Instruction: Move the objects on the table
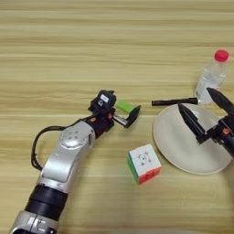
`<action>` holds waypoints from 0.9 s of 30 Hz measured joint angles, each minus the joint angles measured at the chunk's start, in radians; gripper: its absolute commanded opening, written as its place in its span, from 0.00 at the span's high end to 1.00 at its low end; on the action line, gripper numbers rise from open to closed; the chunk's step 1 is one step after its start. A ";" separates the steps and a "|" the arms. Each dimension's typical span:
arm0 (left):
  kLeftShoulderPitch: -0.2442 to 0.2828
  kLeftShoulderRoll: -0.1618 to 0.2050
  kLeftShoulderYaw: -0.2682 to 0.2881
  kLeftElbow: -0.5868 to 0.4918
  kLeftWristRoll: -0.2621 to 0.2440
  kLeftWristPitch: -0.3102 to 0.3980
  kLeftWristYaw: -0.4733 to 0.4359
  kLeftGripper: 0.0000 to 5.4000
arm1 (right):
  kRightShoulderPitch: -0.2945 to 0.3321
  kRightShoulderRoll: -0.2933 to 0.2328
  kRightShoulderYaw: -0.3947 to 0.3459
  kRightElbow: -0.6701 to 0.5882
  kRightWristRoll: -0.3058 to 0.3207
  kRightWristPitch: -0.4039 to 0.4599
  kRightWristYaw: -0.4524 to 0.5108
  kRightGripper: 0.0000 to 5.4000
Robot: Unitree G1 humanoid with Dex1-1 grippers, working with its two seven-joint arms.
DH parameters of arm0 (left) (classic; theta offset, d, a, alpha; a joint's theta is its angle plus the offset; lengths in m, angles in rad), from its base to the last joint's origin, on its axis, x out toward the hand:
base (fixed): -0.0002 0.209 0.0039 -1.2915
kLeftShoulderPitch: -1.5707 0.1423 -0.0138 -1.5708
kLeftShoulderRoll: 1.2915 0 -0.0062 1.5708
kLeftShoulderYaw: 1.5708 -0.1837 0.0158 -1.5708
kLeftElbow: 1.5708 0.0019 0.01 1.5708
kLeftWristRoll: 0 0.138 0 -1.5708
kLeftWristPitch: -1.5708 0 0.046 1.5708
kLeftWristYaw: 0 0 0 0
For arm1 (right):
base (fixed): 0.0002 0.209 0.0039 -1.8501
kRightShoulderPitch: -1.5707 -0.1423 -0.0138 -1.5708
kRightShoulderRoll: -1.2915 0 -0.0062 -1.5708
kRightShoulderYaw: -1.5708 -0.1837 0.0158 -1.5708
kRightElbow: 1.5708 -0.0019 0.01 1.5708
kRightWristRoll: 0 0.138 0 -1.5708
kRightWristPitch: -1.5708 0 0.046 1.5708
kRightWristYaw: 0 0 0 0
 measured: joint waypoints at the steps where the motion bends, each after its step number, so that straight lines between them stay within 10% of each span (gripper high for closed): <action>1: -0.005 -0.001 0.000 0.011 0.002 0.003 -0.001 0.01 | 0.000 0.000 0.000 -0.002 0.000 0.000 0.000 0.00; 27: -0.111 -0.040 0.026 0.229 0.009 0.026 -0.043 0.01 | 0.007 0.004 0.009 -0.008 -0.002 0.000 -0.003 0.00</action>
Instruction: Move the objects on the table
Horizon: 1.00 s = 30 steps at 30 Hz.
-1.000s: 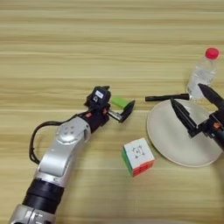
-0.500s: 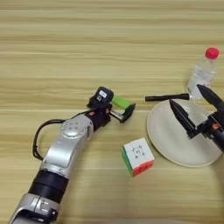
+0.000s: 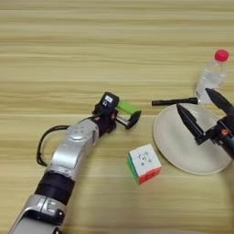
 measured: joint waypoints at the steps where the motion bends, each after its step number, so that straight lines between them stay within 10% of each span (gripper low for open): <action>1: -0.002 -0.001 0.001 0.005 0.001 0.000 0.000 0.01 | 0.000 0.000 0.000 0.000 0.000 0.000 0.000 0.00; 30: -0.060 -0.017 0.000 0.135 0.043 -0.014 -0.024 0.01 | 0.008 0.004 0.015 -0.002 -0.008 0.000 -0.019 0.00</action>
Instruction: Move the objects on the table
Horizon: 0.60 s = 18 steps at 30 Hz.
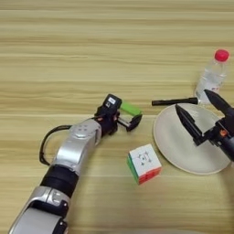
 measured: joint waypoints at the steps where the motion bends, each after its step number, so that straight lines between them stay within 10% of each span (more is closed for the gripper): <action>1: -0.003 0.000 -0.002 0.004 0.005 -0.002 0.000 0.01 | 0.000 0.000 0.001 0.000 0.000 0.000 0.000 0.00; 18: -0.062 -0.013 -0.010 0.122 0.079 -0.081 0.035 0.01 | 0.002 0.006 0.007 -0.002 0.000 -0.001 -0.002 0.00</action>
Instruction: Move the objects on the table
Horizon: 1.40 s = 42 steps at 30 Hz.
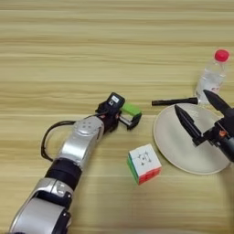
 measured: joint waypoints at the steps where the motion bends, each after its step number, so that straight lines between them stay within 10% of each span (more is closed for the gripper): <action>1: -0.003 -0.001 0.000 0.006 0.001 -0.002 0.002 0.01 | 0.000 0.001 0.000 0.000 0.000 0.000 0.000 0.00; 42: -0.054 -0.008 -0.024 0.101 0.033 -0.082 0.023 0.15 | 0.000 0.012 -0.010 0.000 -0.005 -0.003 0.004 0.00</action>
